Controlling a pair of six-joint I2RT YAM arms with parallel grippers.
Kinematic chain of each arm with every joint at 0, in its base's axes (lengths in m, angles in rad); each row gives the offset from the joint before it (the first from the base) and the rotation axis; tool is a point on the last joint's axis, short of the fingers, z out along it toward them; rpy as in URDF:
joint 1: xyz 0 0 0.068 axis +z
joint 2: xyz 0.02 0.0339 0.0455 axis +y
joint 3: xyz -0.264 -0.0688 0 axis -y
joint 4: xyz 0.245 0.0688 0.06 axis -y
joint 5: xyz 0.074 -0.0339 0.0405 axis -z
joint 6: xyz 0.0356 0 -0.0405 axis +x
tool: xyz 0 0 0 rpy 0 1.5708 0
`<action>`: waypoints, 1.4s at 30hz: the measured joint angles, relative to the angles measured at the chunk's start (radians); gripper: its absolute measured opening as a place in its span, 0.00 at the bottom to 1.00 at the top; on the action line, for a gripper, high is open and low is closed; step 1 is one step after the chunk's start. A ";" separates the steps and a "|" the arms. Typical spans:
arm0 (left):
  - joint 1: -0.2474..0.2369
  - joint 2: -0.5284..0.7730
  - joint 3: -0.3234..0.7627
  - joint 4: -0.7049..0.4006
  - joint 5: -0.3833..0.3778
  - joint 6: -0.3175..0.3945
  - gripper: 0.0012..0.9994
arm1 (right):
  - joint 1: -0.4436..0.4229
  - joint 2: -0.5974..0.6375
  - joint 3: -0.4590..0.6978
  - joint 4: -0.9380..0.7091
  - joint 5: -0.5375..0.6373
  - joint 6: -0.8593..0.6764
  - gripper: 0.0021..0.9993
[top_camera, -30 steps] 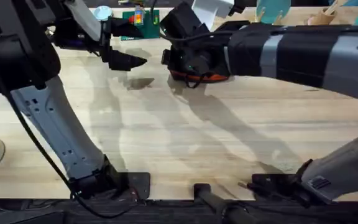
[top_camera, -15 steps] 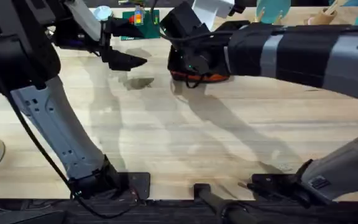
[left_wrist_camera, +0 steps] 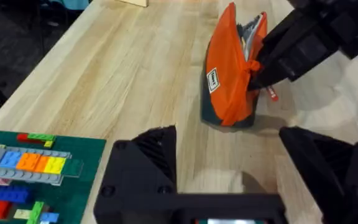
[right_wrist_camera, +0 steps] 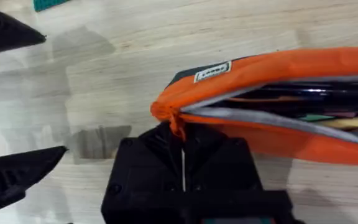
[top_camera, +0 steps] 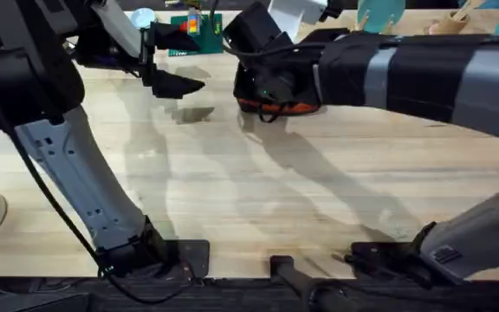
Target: Unzip the bag, pick up the pens from the table one at a time and place them inside, then zip the bag closed.
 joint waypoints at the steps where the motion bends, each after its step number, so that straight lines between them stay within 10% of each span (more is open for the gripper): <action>1: 0.000 0.000 0.000 0.003 0.000 0.000 1.00 | 0.000 -0.005 0.000 0.000 0.000 0.000 0.03; 29: -0.008 0.000 0.000 0.059 0.000 0.000 1.00 | 0.000 -0.078 0.000 0.038 -0.007 0.000 0.03; 42: -0.117 0.000 0.000 0.121 -0.002 0.000 1.00 | 0.000 -0.078 0.000 0.039 -0.007 0.000 0.03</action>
